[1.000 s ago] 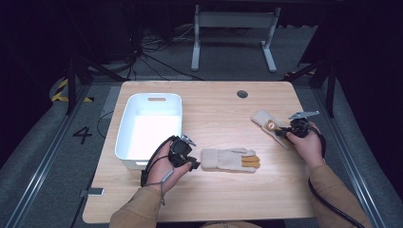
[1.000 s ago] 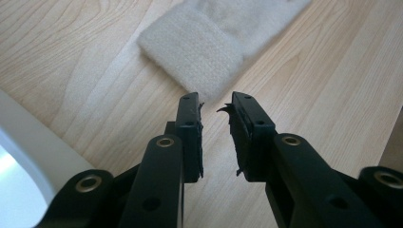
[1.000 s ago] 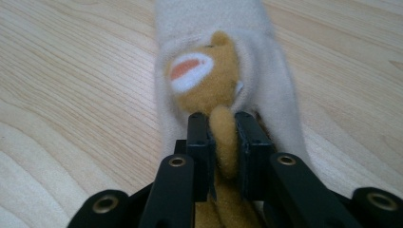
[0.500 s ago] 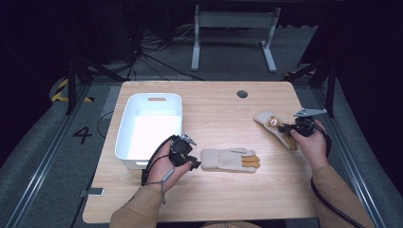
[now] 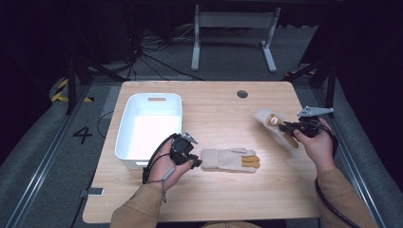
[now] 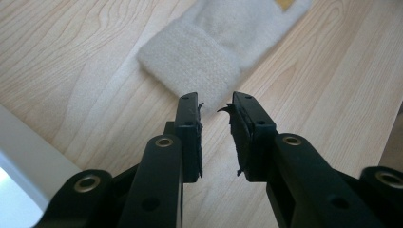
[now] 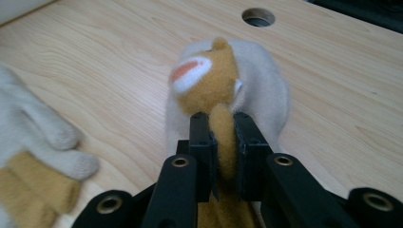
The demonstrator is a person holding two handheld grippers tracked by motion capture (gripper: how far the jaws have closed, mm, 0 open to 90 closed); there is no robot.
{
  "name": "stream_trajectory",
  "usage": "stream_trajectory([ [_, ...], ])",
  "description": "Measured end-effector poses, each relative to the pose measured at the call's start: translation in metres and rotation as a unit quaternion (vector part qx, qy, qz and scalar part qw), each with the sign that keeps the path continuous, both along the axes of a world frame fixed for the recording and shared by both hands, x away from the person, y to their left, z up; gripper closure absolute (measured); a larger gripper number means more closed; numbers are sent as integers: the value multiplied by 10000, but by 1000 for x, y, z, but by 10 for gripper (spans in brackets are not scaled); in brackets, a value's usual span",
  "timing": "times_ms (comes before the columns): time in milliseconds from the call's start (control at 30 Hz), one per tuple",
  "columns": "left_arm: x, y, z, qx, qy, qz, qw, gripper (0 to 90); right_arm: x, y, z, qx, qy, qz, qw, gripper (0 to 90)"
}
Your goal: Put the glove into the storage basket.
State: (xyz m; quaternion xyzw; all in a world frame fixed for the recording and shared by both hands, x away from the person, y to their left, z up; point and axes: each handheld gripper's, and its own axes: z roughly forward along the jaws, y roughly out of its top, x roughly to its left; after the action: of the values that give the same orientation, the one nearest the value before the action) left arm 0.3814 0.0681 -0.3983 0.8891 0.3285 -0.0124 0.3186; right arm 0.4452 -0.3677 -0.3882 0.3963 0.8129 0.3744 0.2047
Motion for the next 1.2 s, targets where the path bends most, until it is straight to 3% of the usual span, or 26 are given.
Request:
stream_trajectory([
  [333, 1, 1, 4, -125, -55, 15, 9999, 733, -16, 21, 18, 48, -122, 611, 9980, 802],
  [433, 2, 2, 4, -143, -62, 21, 9999, 733, -22, 33, 24, 127, -125, 934, 9955, 802],
  [500, 2, 1, 4, -140, -62, 16, 9999, 732, -23, 35, 25, 143, -117, 1004, 9948, 801],
  [600, 2, 1, 4, -144, -54, 17, 9999, 732, -28, 48, 27, 194, -100, 1321, 9910, 801],
  [800, 4, 3, 2, -146, -13, 55, 9999, 732, -33, 62, 29, 243, -98, 1598, 9868, 801],
  [900, 3, 3, 3, -145, -35, 45, 9999, 732, -37, 74, 26, 299, -63, 1881, 9817, 801],
  [933, 3, 3, 3, -145, -35, 45, 9999, 732, -37, 74, 26, 299, -63, 1881, 9817, 801],
  [1033, 2, 3, 2, -129, -23, 47, 9999, 732, -40, 87, 22, 297, -40, 2161, 9759, 800],
  [1067, 2, 3, 2, -129, -23, 47, 9999, 732, -40, 87, 22, 297, -40, 2161, 9759, 800],
  [1100, 2, 4, 1, -129, -17, 68, 9999, 733, -41, 93, 21, 275, -26, 2268, 9735, 800],
  [1200, 1, 6, 0, -124, -4, 90, 9999, 732, -42, 100, 19, 262, -3, 2387, 9707, 800],
])
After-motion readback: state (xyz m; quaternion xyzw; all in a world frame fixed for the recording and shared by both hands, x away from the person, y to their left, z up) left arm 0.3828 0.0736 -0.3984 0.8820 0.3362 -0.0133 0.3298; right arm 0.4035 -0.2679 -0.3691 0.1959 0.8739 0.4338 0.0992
